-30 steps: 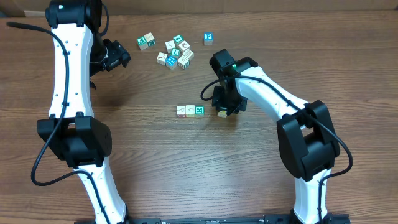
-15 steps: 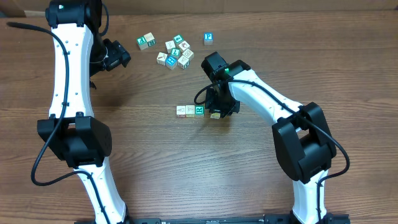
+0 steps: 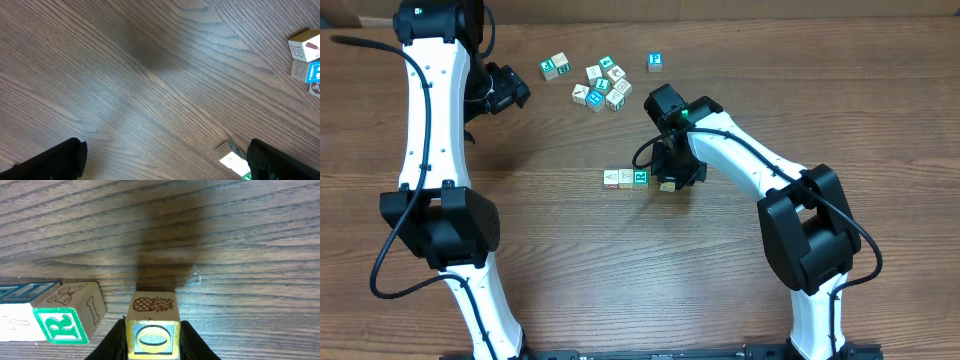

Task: Form a horizontal line

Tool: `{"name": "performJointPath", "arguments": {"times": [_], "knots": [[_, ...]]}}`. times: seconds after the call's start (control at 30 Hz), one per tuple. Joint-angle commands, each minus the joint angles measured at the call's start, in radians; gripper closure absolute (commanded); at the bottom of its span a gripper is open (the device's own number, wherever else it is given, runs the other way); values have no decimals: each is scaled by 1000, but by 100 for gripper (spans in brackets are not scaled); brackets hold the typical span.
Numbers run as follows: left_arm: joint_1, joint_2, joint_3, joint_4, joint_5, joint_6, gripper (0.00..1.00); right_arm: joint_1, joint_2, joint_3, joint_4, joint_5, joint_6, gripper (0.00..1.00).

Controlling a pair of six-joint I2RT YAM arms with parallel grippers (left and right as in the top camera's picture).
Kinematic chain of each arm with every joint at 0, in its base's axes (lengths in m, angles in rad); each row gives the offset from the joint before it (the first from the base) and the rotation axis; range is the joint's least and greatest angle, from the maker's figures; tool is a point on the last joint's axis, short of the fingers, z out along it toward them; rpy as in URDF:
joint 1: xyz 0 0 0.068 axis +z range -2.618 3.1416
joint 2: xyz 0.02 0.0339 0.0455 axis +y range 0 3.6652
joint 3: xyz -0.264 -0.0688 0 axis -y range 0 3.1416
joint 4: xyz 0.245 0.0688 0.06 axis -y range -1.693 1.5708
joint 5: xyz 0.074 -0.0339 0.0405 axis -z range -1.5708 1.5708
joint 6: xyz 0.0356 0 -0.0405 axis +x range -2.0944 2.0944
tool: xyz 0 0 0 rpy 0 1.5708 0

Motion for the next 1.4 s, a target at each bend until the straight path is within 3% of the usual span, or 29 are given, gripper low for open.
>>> {"name": "performJointPath", "arguments": {"times": [0.0,1.37], "knots": [[-6,6,0,-2,0,8,0,11,-32,33,5,1,0,76],[-6,6,0,-2,0,8,0,13,-32,31,26,2,-54,75]]}}
